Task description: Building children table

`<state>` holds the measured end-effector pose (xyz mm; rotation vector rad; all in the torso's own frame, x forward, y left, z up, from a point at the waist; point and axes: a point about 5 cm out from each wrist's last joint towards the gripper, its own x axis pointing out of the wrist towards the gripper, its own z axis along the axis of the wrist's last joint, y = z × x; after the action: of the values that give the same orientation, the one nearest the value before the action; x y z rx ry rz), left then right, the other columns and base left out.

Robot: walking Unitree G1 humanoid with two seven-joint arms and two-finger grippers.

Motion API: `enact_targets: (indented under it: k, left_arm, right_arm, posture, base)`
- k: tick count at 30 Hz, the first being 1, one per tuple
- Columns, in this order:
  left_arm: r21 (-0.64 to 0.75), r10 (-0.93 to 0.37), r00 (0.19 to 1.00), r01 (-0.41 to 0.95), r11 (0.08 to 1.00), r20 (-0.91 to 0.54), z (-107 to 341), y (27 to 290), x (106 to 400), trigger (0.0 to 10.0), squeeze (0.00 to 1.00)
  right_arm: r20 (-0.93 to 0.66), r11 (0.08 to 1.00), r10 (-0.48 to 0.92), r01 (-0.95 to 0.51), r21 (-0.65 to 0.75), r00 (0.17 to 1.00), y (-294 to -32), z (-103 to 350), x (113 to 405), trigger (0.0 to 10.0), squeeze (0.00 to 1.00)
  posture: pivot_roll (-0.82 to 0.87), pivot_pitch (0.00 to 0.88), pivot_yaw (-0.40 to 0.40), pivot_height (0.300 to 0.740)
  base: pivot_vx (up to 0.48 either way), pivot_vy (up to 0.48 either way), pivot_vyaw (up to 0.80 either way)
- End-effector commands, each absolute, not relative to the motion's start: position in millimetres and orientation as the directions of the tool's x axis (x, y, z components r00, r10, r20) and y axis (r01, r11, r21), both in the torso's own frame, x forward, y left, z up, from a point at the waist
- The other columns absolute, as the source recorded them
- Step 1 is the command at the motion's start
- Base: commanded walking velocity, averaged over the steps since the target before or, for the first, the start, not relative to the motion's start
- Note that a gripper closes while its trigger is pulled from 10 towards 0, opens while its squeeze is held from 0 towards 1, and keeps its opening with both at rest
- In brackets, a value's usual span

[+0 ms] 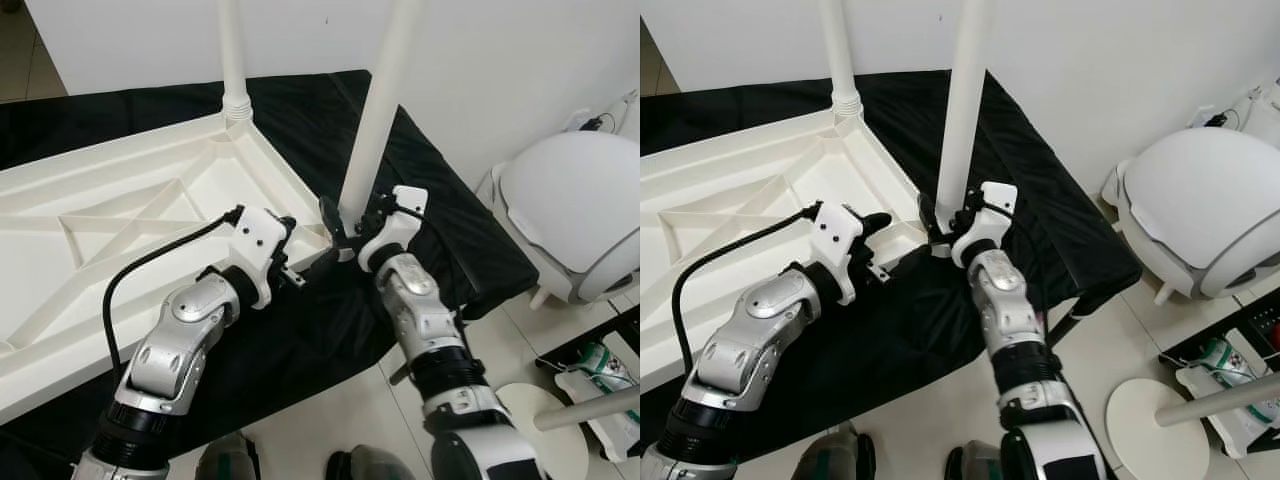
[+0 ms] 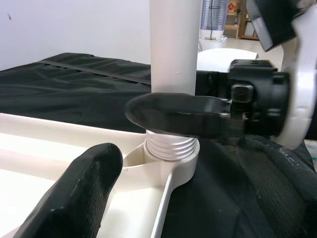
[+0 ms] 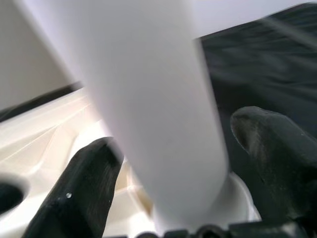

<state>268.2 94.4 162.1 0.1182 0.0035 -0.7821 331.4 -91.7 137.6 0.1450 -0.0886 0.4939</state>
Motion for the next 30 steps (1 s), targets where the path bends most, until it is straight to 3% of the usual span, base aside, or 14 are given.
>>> enact_targets:
  k: [1,12,23,24,25,26,30]
  left_arm:
    - [0.116,-0.684,0.728,0.684,0.72,-0.048,161.7,95.7,269.3,10.0,0.0]
    - [0.138,-0.7,0.713,0.698,0.703,-0.046,168.1,97.5,270.9,10.0,0.0]
    - [0.143,-0.707,0.706,0.705,0.695,-0.048,170.9,98.2,269.4,10.0,0.0]
    - [0.144,-0.709,0.704,0.707,0.692,-0.049,171.1,97.9,269.1,10.0,0.0]
    - [0.144,-0.709,0.704,0.707,0.692,-0.049,171.1,97.9,269.1,10.0,0.0]
    - [0.144,-0.711,0.701,0.71,0.69,-0.049,171.7,97.4,268.9,10.0,0.0]
    - [0.146,-0.712,0.701,0.71,0.689,-0.047,172.7,97.0,268.9,10.0,0.0]
  right_arm:
    - [0.111,0.823,0.549,-0.559,0.098,0.828,-95.8,137.8,329.5,10.0,0.0]
    - [0.01,0.787,0.616,-0.615,-0.037,0.788,-131.4,139.5,358.3,10.0,0.0]
    - [-0.057,0.749,0.656,-0.659,-0.074,0.752,-122.2,139.9,369.7,10.0,0.0]
    - [-0.067,0.737,0.668,-0.672,-0.079,0.741,-119.3,140.4,370.7,7.6,0.0]
    - [-0.067,0.737,0.668,-0.672,-0.079,0.741,-119.3,140.4,370.7,7.6,0.0]
    - [-0.077,0.718,0.688,-0.692,-0.076,0.722,-115.0,140.1,371.2,0.0,0.0]
    - [-0.094,0.69,0.715,-0.721,-0.07,0.693,-109.4,137.4,370.3,0.0,0.0]
  posture:
    - [-0.01,0.001,-0.049,0.74]
    - [0.0,0.0,-0.047,0.74]
    - [0.02,0.0,-0.047,0.74]
    - [0.02,0.0,-0.047,0.74]
    - [0.02,0.0,-0.047,0.74]
    - [0.03,0.0,-0.049,0.74]
    - [0.03,0.0,-0.052,0.74]
  base:
    - [0.0,0.0,0.0]
    - [0.0,0.0,0.0]
    - [0.0,0.0,0.0]
    - [0.0,0.0,0.0]
    - [0.0,0.0,0.0]
    - [0.0,0.0,0.0]
    - [0.0,0.0,0.0]
